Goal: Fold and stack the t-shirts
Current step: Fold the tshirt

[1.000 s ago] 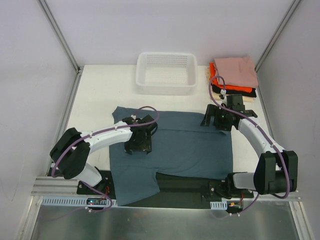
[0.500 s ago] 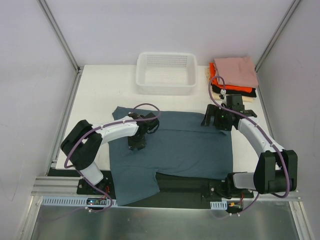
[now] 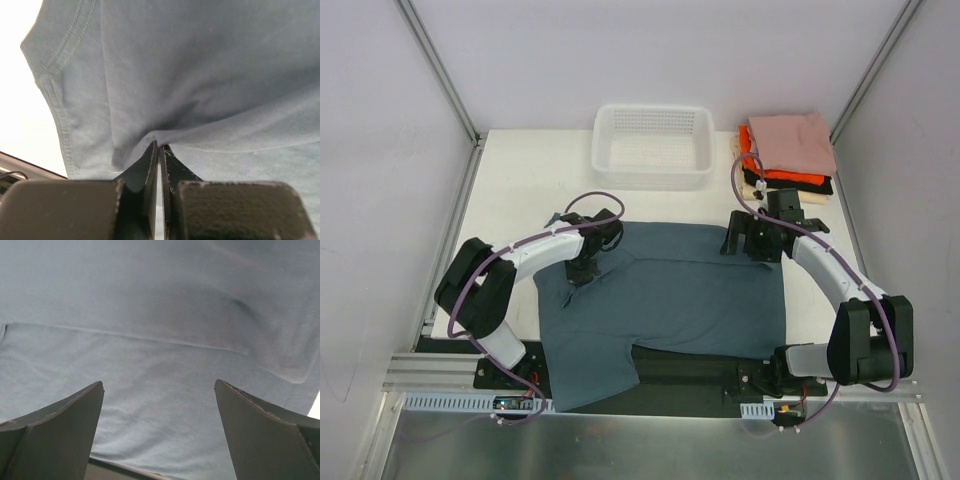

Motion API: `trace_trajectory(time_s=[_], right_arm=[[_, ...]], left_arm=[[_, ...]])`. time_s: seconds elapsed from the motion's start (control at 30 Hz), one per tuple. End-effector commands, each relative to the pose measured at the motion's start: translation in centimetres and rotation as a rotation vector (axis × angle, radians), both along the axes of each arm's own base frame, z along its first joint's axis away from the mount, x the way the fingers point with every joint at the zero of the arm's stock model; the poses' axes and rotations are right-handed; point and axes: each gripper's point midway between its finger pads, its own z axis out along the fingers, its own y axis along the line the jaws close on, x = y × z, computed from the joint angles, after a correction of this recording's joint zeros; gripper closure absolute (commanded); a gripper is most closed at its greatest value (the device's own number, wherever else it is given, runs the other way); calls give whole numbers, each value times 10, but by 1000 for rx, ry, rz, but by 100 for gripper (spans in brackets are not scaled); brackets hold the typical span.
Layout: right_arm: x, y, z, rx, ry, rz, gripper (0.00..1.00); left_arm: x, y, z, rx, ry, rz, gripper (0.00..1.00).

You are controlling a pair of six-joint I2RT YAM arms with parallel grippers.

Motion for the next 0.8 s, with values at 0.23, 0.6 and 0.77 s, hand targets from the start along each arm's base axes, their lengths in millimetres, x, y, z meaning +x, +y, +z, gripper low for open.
trace_trajectory(time_s=[0.23,0.6,0.77], right_arm=[[-8,120,21,18,-154,394,4],[-30,267,11,-6,-235,603,14],[-36,299,-6,-55,-231,645,19]], left_arm=[[56,4,12,-130,-83,-41,100],[75,10,22,-193,-124,7,42],[63,34,36,-240,-176,117,13]])
